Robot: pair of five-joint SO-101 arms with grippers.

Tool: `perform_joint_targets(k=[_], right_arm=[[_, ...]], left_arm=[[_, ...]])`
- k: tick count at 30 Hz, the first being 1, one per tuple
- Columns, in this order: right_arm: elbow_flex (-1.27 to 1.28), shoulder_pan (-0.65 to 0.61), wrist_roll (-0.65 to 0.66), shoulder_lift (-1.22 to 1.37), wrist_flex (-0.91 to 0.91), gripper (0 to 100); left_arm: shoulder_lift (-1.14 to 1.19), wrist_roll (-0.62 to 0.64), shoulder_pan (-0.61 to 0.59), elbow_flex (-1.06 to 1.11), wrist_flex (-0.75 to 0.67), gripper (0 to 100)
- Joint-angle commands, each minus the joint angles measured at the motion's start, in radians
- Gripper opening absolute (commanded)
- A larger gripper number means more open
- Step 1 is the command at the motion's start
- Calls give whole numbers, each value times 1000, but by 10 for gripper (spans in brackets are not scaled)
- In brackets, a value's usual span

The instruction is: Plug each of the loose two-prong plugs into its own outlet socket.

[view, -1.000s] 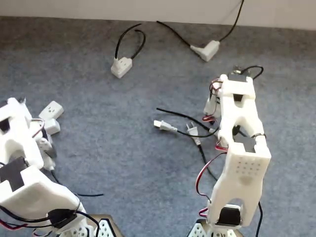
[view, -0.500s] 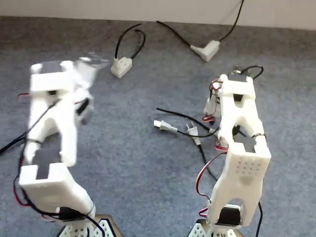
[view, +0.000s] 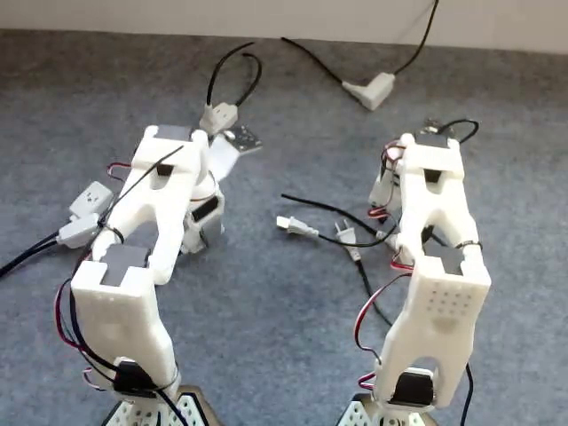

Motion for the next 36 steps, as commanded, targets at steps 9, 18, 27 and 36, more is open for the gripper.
perform_joint_targets(k=[9, 18, 27, 36], right_arm=[[-1, 24, -2, -4, -74, 286], [-1, 25, -2, -5, -70, 286], [-8, 21, 97, -15, -51, 286], [-295, 1, 367, -61, 35, 286]], left_arm=[[-1, 5, 87, -50, 230, 210], [-10, 204, 361, -54, 239, 210], [-154, 255, 214, -321, 334, 210], [-539, 256, -140, -239, 333, 212]])
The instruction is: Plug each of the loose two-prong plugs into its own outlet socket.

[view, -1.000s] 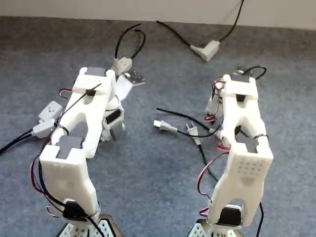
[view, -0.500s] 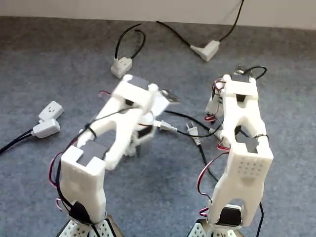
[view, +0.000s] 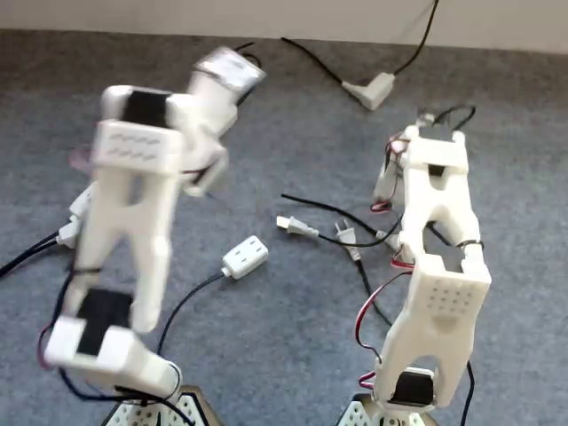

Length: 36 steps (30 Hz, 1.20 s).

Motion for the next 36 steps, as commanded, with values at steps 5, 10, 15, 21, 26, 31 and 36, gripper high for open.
perform_joint_targets(k=[5, 10, 15, 21, 26, 31, 36], right_arm=[[-223, -128, 588, -64, 58, 286], [-219, -231, 944, -62, 200, 286], [-229, -286, 1030, -70, 306, 286], [-220, -366, 1057, -64, 329, 286], [-220, -466, 1056, -62, 321, 286], [-219, -549, 1049, -62, 320, 286], [-153, -578, 1049, -62, 308, 282]], left_arm=[[-275, 173, -387, 323, 12, 210], [-403, 209, -530, 575, 9, 210], [-522, 206, -587, 891, -186, 210], [-661, 181, -653, 1230, -539, 210], [-739, 178, -650, 1420, -695, 210], [-756, 175, -659, 1509, -779, 210], [-753, 173, -634, 1517, -786, 210]])
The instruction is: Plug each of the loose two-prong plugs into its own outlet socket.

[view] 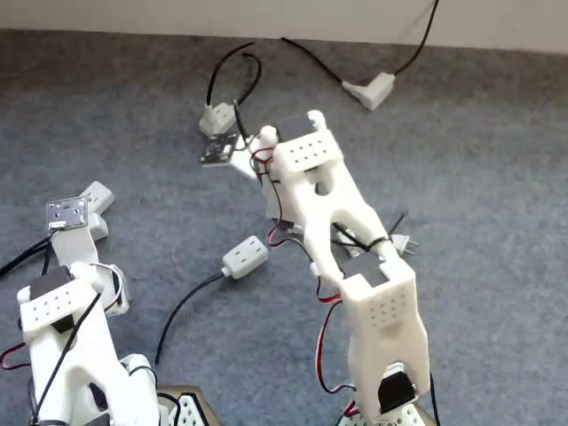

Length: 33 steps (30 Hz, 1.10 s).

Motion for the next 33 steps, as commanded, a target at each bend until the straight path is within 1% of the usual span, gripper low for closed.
perform_joint_targets(k=[1, 5, 7, 14, 20, 22, 25, 27, 28, 31, 33], right_arm=[[35, -12, 8, -61, -22, 270], [157, 30, 11, -59, -154, 209], [203, 47, 11, -61, -211, 206], [263, 41, 11, -54, -295, 206], [291, 41, 11, 76, -366, 201], [280, 41, 9, 113, -374, 181], [222, 41, 9, 142, -346, 86], [162, 41, 8, 143, -298, 17], [124, 41, 8, 143, -263, 2], [-45, 38, 8, 142, -110, 15], [-202, 30, 8, 142, 2, 15]], left_arm=[[-16, -11, 18, 2, -17, 210], [-16, -11, 18, 2, -17, 210], [-16, -11, 19, 2, -18, 210], [-16, -11, 19, 2, -18, 210], [-16, -11, 19, 2, -18, 210], [-16, -11, 19, 2, -18, 210], [-16, -11, 19, 2, -18, 210], [-16, -11, 19, 2, -18, 210], [-16, -11, 19, 2, -20, 210], [-16, -11, 19, 4, -41, 210], [-16, -9, 19, 4, -41, 210]])
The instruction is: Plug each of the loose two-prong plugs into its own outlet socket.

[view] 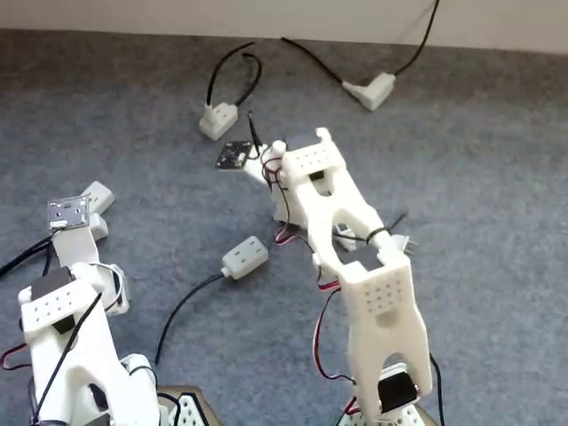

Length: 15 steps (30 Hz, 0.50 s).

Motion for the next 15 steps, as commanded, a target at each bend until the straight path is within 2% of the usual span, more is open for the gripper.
perform_joint_targets(k=[1, 3, 6, 8, 13, 15], right_arm=[[-300, -22, 8, -13, 200, 15], [-492, -44, 8, -15, 278, 15], [-723, -64, -78, -31, 271, 15], [-820, -93, -86, -56, 272, 15], [-819, -150, -92, -191, 274, 15], [-771, -154, -133, -259, 272, 15]], left_arm=[[-16, -2, 19, -4, -18, 210], [-16, -2, 19, -4, -18, 210], [-15, -2, 19, -2, -18, 210], [-15, -2, 25, 2, -18, 210], [-22, -3, 91, 35, -46, 210], [-22, 0, 102, 38, -54, 210]])
